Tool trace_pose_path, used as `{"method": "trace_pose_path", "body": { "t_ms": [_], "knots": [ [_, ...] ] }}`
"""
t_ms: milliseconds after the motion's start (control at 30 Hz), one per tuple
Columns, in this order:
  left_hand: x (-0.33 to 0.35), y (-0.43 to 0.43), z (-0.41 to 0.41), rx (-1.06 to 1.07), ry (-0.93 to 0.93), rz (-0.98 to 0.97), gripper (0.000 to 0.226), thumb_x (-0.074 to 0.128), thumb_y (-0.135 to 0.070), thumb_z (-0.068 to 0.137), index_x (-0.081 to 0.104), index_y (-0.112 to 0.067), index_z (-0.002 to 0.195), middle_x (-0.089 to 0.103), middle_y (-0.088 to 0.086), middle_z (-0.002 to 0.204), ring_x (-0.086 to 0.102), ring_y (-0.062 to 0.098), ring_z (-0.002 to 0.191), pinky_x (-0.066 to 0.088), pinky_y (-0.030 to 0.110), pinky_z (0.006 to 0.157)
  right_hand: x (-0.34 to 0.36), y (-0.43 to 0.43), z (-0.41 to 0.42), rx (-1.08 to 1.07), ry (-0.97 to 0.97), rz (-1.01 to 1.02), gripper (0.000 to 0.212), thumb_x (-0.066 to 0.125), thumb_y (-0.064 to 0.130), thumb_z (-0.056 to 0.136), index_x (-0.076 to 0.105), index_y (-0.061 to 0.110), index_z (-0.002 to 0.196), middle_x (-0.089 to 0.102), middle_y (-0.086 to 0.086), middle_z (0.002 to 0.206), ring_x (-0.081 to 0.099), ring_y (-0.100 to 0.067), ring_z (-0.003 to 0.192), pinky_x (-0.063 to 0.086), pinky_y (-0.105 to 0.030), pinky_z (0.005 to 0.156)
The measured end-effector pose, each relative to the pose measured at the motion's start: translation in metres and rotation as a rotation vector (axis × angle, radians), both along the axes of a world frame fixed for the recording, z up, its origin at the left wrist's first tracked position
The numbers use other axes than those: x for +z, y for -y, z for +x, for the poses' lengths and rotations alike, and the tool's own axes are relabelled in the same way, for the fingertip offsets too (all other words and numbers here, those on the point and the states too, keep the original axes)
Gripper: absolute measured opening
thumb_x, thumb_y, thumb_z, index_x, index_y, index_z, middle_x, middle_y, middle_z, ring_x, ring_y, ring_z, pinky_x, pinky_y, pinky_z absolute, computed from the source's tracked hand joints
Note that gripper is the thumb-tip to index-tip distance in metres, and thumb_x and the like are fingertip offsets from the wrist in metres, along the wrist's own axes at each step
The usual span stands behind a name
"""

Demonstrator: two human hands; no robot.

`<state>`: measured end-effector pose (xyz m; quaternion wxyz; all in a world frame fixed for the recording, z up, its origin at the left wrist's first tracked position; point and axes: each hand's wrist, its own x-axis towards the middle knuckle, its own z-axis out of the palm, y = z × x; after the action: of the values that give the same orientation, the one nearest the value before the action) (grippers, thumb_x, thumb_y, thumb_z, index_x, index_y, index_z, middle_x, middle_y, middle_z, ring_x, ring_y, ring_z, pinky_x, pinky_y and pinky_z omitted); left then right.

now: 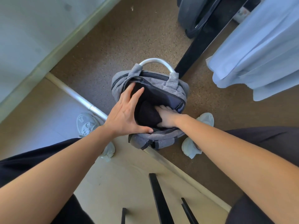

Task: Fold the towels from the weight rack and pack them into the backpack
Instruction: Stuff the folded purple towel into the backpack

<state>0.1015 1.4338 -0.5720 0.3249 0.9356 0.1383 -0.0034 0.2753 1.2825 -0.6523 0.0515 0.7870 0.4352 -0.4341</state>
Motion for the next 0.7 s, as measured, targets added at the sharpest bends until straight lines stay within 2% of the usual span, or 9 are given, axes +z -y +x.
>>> {"method": "trace_pose_path", "body": {
  "t_ms": [133, 233, 300, 367, 433, 500, 567, 633, 700],
  "knots": [
    [0.009, 0.0, 0.005, 0.018, -0.022, -0.005, 0.134, 0.085, -0.074, 0.056, 0.02, -0.023, 0.162, 0.005, 0.011, 0.169, 0.01, 0.029, 0.157, 0.036, 0.051, 0.116, 0.048, 0.004, 0.003, -0.078, -0.085, 0.112, 0.074, 0.071, 0.034, 0.09, 0.037, 0.019, 0.154, 0.045, -0.01, 0.152, 0.047, -0.03, 0.137, 0.042, -0.043, 0.111],
    [0.018, 0.001, 0.01, 0.042, -0.044, -0.011, 0.129, 0.089, -0.065, 0.059, 0.021, -0.025, 0.161, 0.009, 0.009, 0.166, 0.021, 0.03, 0.153, 0.044, 0.049, 0.108, 0.09, 0.017, -0.003, -0.17, -0.156, 0.233, 0.06, 0.068, 0.027, 0.094, 0.046, 0.018, 0.149, 0.052, -0.005, 0.148, 0.051, -0.021, 0.133, 0.045, -0.036, 0.108],
    [0.023, 0.003, 0.014, 0.057, -0.065, -0.009, 0.121, 0.086, -0.063, 0.062, 0.026, -0.024, 0.159, 0.017, 0.01, 0.163, 0.031, 0.03, 0.148, 0.046, 0.048, 0.105, 0.118, 0.03, -0.007, -0.251, -0.176, 0.332, 0.051, 0.068, 0.025, 0.094, 0.053, 0.022, 0.143, 0.06, 0.0, 0.138, 0.057, -0.015, 0.123, 0.049, -0.035, 0.104],
    [0.029, 0.008, 0.016, 0.058, -0.074, -0.005, 0.101, 0.077, -0.059, 0.068, 0.039, -0.021, 0.154, 0.036, 0.008, 0.155, 0.042, 0.028, 0.141, 0.049, 0.048, 0.107, 0.146, 0.042, -0.009, -0.325, -0.185, 0.452, 0.041, 0.069, 0.022, 0.093, 0.061, 0.025, 0.133, 0.066, 0.004, 0.125, 0.062, -0.008, 0.111, 0.055, -0.034, 0.099],
    [0.038, 0.015, 0.019, 0.054, -0.076, 0.007, 0.075, 0.073, -0.049, 0.078, 0.054, -0.021, 0.144, 0.057, 0.003, 0.139, 0.055, 0.025, 0.127, 0.05, 0.045, 0.102, 0.174, 0.054, -0.007, -0.366, -0.18, 0.554, 0.035, 0.071, 0.019, 0.092, 0.066, 0.026, 0.126, 0.07, 0.007, 0.115, 0.065, -0.006, 0.104, 0.056, -0.028, 0.094],
    [0.049, 0.023, 0.022, 0.06, -0.058, 0.003, 0.051, 0.072, -0.041, 0.084, 0.066, -0.022, 0.131, 0.068, -0.003, 0.122, 0.063, 0.022, 0.115, 0.051, 0.04, 0.095, 0.2, 0.066, -0.003, -0.403, -0.16, 0.634, 0.031, 0.071, 0.019, 0.091, 0.069, 0.027, 0.121, 0.072, 0.009, 0.108, 0.066, -0.003, 0.099, 0.055, -0.02, 0.089],
    [0.064, 0.032, 0.029, 0.071, -0.031, -0.033, 0.041, 0.067, -0.042, 0.082, 0.074, -0.023, 0.118, 0.072, -0.01, 0.11, 0.067, 0.015, 0.107, 0.053, 0.037, 0.092, 0.221, 0.081, 0.004, -0.482, -0.127, 0.737, 0.025, 0.071, 0.018, 0.092, 0.071, 0.027, 0.115, 0.073, 0.01, 0.102, 0.067, -0.002, 0.095, 0.054, -0.014, 0.083],
    [0.08, 0.042, 0.039, 0.097, 0.007, -0.085, 0.031, 0.069, -0.04, 0.083, 0.078, -0.025, 0.109, 0.074, -0.016, 0.103, 0.068, 0.007, 0.1, 0.055, 0.033, 0.09, 0.233, 0.094, 0.015, -0.656, -0.073, 0.863, 0.016, 0.07, 0.016, 0.092, 0.074, 0.024, 0.105, 0.073, 0.011, 0.095, 0.067, -0.001, 0.09, 0.052, -0.011, 0.079],
    [0.093, 0.054, 0.052, 0.149, 0.046, -0.192, 0.016, 0.076, -0.029, 0.088, 0.079, -0.025, 0.103, 0.077, -0.015, 0.097, 0.07, 0.003, 0.094, 0.055, 0.026, 0.087, 0.239, 0.102, 0.032, -0.965, -0.062, 0.961, 0.012, 0.071, 0.015, 0.091, 0.075, 0.024, 0.097, 0.073, 0.011, 0.092, 0.067, -0.002, 0.088, 0.053, -0.013, 0.08]
  ]
}}
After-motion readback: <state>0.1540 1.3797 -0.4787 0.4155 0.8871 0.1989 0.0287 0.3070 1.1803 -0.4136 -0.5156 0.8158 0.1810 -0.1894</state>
